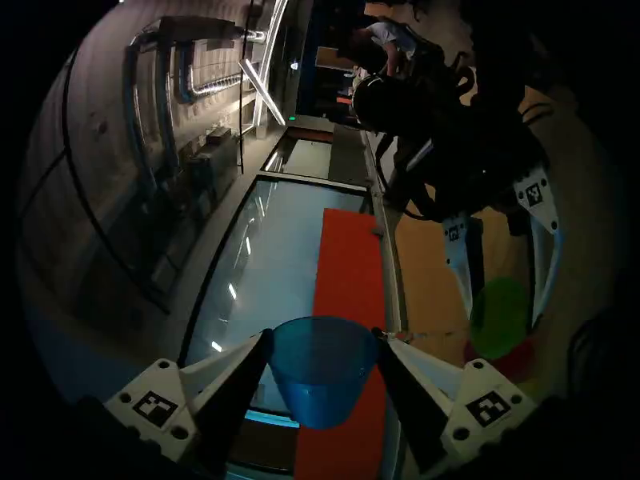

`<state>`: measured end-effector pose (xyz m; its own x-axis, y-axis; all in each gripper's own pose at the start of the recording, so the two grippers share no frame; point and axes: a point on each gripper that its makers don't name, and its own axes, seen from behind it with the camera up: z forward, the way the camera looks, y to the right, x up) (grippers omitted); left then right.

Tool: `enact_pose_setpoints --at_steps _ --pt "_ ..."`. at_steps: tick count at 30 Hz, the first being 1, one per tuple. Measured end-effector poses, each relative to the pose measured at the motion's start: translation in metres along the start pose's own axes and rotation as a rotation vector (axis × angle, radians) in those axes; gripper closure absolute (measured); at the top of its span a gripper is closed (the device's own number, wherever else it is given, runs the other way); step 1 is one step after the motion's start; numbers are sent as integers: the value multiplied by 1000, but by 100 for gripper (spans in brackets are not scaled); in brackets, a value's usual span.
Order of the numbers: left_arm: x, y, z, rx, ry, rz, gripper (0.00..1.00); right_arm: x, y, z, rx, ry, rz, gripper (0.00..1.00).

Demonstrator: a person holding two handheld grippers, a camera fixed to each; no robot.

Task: Pour water

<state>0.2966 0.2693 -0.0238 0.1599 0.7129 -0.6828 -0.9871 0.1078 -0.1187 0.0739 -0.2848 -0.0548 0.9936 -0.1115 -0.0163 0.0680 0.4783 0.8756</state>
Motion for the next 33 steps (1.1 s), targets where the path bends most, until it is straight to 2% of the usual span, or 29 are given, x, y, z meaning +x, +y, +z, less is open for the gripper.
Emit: enact_pose_setpoints --at_steps 33 --pt "9 1 0 9 17 55 10 3 5 -1 -9 7 -2 10"
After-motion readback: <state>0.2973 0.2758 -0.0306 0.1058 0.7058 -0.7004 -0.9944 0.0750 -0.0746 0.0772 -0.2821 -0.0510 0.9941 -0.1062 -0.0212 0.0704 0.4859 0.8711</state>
